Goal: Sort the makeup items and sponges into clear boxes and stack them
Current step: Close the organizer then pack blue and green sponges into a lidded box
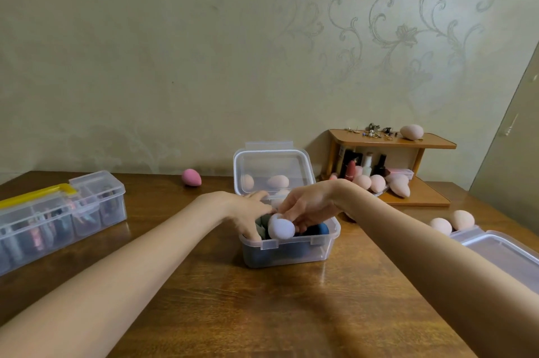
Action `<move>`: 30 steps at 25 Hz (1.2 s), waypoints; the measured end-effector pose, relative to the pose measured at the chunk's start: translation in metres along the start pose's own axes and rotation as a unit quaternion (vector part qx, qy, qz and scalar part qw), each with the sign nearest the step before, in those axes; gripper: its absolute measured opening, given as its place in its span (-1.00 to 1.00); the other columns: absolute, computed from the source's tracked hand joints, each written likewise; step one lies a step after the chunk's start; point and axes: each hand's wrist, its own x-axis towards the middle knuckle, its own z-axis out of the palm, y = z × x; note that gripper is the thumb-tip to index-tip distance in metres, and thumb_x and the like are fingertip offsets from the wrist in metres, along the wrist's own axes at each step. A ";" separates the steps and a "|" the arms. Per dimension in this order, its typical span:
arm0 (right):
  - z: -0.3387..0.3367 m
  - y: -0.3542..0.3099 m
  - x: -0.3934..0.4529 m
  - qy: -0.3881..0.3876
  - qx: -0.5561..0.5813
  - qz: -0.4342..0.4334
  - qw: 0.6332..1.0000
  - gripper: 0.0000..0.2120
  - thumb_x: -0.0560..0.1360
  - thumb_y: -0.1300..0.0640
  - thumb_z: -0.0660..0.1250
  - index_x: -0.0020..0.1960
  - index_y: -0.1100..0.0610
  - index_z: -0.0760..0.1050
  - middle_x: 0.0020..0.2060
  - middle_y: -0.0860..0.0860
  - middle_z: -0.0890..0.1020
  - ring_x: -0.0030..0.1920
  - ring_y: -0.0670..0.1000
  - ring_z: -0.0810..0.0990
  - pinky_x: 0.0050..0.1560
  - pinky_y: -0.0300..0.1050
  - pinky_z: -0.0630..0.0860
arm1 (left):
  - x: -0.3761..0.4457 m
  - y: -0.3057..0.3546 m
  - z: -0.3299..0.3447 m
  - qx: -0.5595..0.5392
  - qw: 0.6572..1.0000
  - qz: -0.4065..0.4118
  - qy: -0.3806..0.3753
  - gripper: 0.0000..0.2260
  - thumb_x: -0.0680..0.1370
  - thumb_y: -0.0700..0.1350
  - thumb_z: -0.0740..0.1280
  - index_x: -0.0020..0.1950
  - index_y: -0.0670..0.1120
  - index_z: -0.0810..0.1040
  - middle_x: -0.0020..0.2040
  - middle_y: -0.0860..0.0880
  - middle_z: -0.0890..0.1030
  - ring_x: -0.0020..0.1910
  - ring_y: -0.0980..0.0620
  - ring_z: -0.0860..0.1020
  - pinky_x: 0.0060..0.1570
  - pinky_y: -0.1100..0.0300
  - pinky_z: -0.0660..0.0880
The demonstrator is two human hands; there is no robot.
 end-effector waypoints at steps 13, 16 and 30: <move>0.038 -0.020 0.010 0.191 -0.251 0.005 0.949 -0.71 0.52 0.19 0.31 0.18 0.32 0.52 0.09 0.25 0.63 -0.31 -0.08 0.52 -0.24 -0.33 0.46 | 0.004 -0.006 0.015 -0.079 0.994 0.008 0.071 -0.27 0.45 -0.10 0.42 0.52 0.02 0.11 0.56 -0.01 -0.09 0.52 -0.16 0.02 0.46 -0.05 0.19; 0.028 -0.026 -0.007 0.222 -0.213 -0.051 0.950 -0.72 0.48 0.17 0.36 0.17 0.23 0.55 0.03 0.19 0.65 -0.23 -0.05 0.59 -0.13 -0.28 0.56 | -0.003 -0.011 0.022 -0.236 0.964 0.051 0.111 -0.30 0.43 -0.17 0.44 0.47 0.06 0.18 0.47 -0.03 0.22 0.42 -0.07 0.27 0.35 0.03 0.36; -0.015 0.019 -0.016 0.425 0.236 -0.053 0.872 -0.45 0.58 -0.15 0.10 0.45 0.15 0.18 0.32 0.16 0.43 0.12 0.10 0.56 0.01 -0.08 0.55 | -0.033 -0.016 0.006 -0.729 0.630 -0.073 0.256 -0.40 0.60 0.06 0.18 0.54 -0.05 -0.02 0.43 -0.23 0.32 0.34 -0.23 0.42 0.37 -0.07 0.34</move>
